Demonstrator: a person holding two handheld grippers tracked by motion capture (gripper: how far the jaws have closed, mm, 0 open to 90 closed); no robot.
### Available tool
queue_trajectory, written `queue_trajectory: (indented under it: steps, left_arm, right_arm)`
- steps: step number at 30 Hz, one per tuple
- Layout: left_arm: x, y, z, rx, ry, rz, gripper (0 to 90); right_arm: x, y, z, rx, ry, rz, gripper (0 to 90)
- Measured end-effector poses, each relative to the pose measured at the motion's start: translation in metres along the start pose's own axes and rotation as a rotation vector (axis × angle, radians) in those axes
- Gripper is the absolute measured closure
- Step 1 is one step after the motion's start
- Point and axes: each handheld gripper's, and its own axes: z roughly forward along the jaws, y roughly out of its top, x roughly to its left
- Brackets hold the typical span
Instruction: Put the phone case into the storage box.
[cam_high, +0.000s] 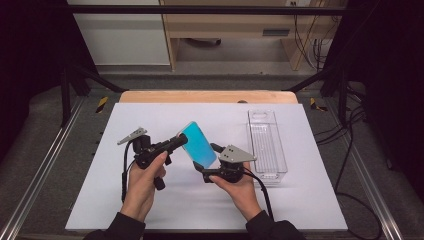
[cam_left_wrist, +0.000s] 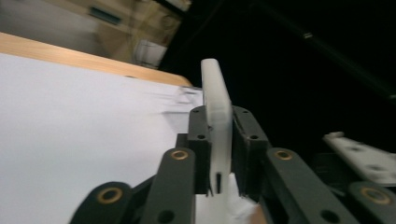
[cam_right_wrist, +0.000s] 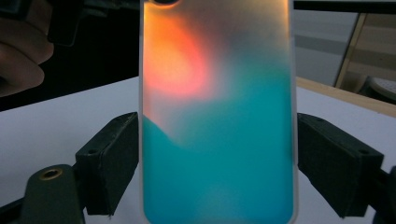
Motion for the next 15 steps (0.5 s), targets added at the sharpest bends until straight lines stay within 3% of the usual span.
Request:
queue_trajectory:
  steps: [3,6,7,8,9,15]
  left_arm:
    - [-0.005,-0.001,0.001,0.011,0.002,0.051,79.8]
    - [-0.007,-0.002,0.002,0.008,0.015,0.075,80.0]
    - [-0.007,-0.002,0.002,0.008,0.015,0.075,80.2]
    - [-0.008,-0.003,0.002,0.012,0.031,0.115,80.3]
    - [-0.009,-0.003,0.002,0.010,0.028,0.124,80.3]
    - [-0.012,-0.006,0.002,0.024,0.042,0.217,80.4]
  right_arm:
    - [-0.003,-0.002,0.004,0.025,0.037,0.041,16.7]
    - [-0.004,-0.003,0.006,0.038,0.051,0.055,15.6]
    - [-0.005,-0.004,0.006,0.038,0.050,0.059,14.2]
    - [-0.005,-0.003,0.006,0.038,0.050,0.065,11.5]
    - [-0.005,-0.003,0.006,0.039,0.050,0.072,8.5]
    - [-0.005,0.000,0.004,0.026,0.047,0.091,5.1]
